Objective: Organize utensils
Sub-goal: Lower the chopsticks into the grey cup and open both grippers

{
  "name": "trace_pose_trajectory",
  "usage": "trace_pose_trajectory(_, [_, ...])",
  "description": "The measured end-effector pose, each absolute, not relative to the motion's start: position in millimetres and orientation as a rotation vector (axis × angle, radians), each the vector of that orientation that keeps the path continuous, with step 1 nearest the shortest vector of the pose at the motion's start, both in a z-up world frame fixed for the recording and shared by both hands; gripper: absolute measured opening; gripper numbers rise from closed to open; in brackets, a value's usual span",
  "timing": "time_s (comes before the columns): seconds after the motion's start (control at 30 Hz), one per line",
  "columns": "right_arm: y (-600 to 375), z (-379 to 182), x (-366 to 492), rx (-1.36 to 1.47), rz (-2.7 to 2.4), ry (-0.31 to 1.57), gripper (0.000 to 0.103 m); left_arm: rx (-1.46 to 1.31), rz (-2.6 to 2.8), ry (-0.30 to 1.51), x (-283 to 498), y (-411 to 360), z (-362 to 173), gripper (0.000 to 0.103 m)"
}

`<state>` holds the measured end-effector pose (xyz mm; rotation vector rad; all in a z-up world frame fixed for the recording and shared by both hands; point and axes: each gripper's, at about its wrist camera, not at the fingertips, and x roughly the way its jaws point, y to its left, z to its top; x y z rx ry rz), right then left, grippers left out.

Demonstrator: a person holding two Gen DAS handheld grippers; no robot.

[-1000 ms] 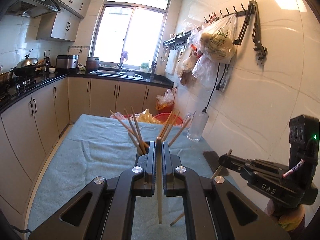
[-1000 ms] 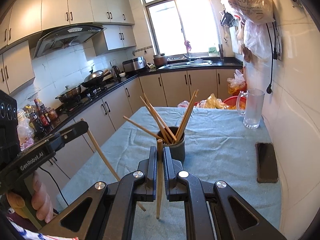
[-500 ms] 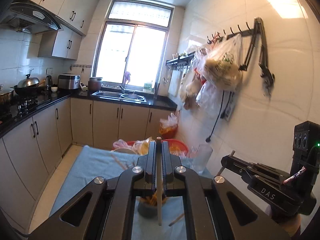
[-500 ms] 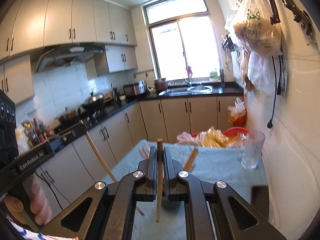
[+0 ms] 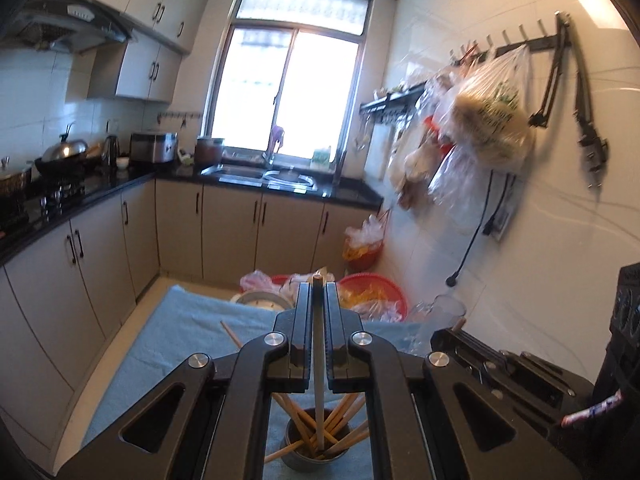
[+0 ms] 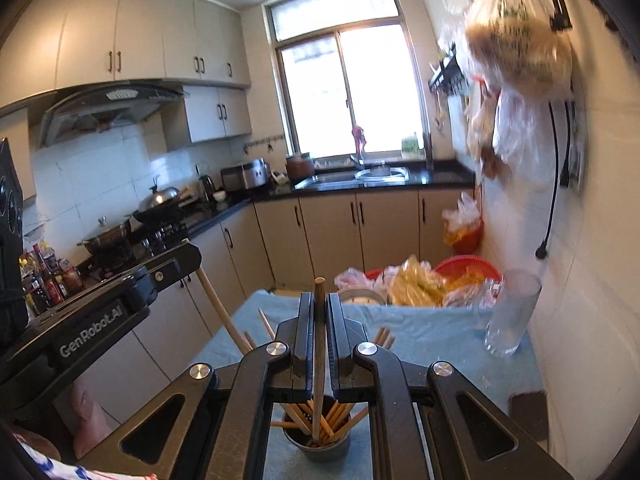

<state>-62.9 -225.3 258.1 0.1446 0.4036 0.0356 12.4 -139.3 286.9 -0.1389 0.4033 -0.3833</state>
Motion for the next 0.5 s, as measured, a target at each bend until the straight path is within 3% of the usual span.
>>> trace_pose_trajectory(0.5, [-237.6,223.7,-43.6,0.197,0.037,0.476,0.009,-0.140,-0.348,0.459,26.2,-138.2,259.5,0.006])
